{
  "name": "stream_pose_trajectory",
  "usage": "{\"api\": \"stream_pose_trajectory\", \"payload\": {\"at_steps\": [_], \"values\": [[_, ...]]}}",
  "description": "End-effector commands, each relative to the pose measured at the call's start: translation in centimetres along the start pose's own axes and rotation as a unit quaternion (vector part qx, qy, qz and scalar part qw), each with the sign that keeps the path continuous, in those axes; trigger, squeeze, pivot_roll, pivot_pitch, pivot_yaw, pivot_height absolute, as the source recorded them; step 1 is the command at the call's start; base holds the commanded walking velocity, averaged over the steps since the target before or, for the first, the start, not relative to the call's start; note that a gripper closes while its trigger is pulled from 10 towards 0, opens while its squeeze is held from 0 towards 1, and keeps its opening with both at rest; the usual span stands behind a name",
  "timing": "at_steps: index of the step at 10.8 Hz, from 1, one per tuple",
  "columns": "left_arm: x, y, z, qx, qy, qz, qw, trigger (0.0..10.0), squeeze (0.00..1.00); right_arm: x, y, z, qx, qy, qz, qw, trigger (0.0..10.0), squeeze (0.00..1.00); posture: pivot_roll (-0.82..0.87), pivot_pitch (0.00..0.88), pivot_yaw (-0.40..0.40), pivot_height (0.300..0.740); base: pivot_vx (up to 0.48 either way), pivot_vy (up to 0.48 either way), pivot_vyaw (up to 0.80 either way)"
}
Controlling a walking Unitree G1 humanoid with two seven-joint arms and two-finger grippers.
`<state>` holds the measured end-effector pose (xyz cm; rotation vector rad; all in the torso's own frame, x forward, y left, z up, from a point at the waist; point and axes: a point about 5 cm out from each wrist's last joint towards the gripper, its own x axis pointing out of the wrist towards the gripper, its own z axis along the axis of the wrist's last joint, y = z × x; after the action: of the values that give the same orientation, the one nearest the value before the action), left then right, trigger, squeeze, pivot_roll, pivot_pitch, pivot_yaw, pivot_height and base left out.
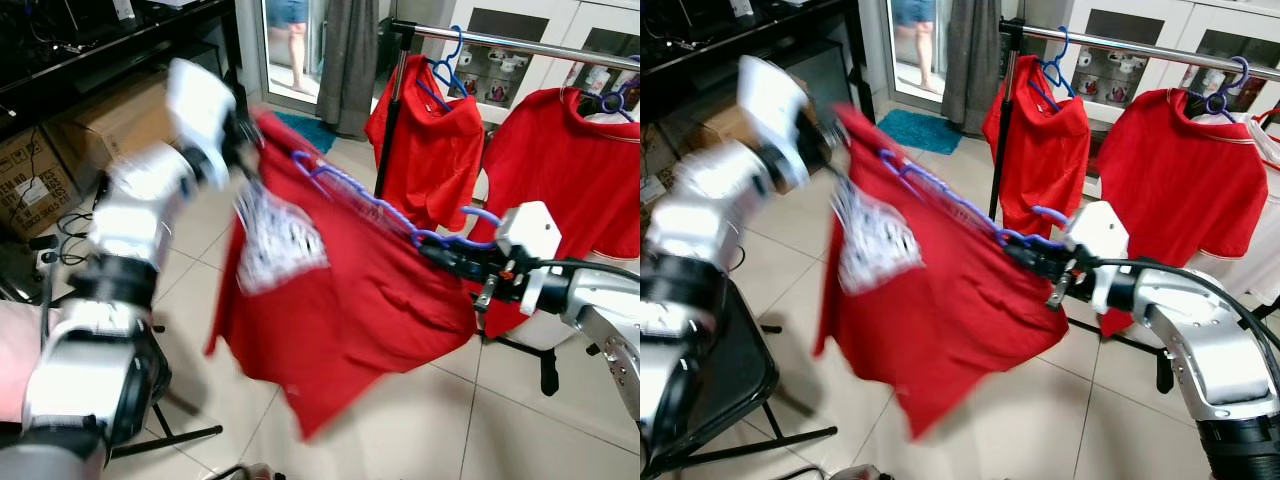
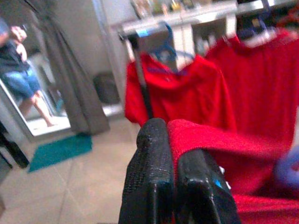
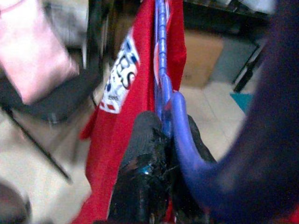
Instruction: Hang hanger
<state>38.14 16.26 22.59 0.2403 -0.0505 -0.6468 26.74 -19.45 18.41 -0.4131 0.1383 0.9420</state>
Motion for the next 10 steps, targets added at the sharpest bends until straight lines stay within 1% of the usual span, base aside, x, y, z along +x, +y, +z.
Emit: {"api": "stream_pose_trajectory", "payload": {"at_steps": [1,2,3,4,5,6,7,8,9,10], "values": [[0.5,-0.8,1.0,0.018,-0.009,-0.028,0.999,0.0,0.00,0.2,-0.2,-0.1,-0.055,0.051,-0.002,0.997,0.0,0.00,-0.04,0.000,0.025,0.740,0.000,0.000,0.00],[1.0,-2.2,1.1,0.020,-0.012,-0.066,0.998,0.0,0.00,0.6,-0.3,-0.5,-0.071,0.084,-0.010,0.994,0.0,0.00,-0.04,0.000,0.025,0.740,0.000,0.000,0.00],[1.5,-2.9,0.8,0.026,-0.010,-0.072,0.997,0.0,0.00,1.4,-0.3,-0.4,-0.059,0.091,-0.020,0.994,0.0,0.00,-0.04,0.000,0.022,0.740,0.000,0.000,0.00],[1.6,-2.7,0.9,0.024,-0.015,-0.059,0.998,0.0,0.00,1.7,0.0,-0.5,-0.052,0.091,-0.015,0.994,0.0,0.00,-0.04,0.000,0.020,0.740,0.000,0.000,0.00],[1.1,-1.7,1.3,0.017,-0.024,-0.036,0.999,0.0,0.00,1.1,-0.4,-1.2,-0.043,0.095,-0.028,0.994,0.0,0.00,-0.04,0.000,0.020,0.740,0.000,0.000,0.00],[0.5,-0.6,1.6,-0.001,-0.035,-0.012,0.999,0.0,0.00,0.4,-0.7,-1.6,-0.022,0.072,-0.038,0.996,0.0,0.00,-0.04,0.000,0.020,0.740,0.000,0.000,0.00],[-0.7,1.7,1.7,-0.034,-0.050,0.034,0.998,0.0,0.00,-0.9,-0.8,-1.7,0.033,0.009,-0.034,0.999,0.0,0.00,-0.04,0.000,0.020,0.740,0.000,0.000,0.00],[-1.4,2.8,1.7,-0.053,-0.058,0.060,0.995,0.0,0.00,-1.6,-0.8,-1.8,0.052,-0.010,-0.031,0.998,0.0,0.00,-0.04,0.000,0.020,0.740,0.000,0.000,0.00],[-2.3,4.2,1.1,-0.069,-0.057,0.097,0.991,0.0,0.00,-2.1,-1.0,-1.5,0.075,-0.048,-0.035,0.995,0.0,0.00,-0.04,0.000,0.022,0.740,0.000,0.000,0.00],[-2.7,4.8,0.4,-0.084,-0.050,0.124,0.987,0.0,0.00,-2.1,-1.2,-0.4,0.104,-0.109,-0.037,0.988,0.0,0.00,-0.04,0.000,0.021,0.740,0.000,0.000,0.00]]}}
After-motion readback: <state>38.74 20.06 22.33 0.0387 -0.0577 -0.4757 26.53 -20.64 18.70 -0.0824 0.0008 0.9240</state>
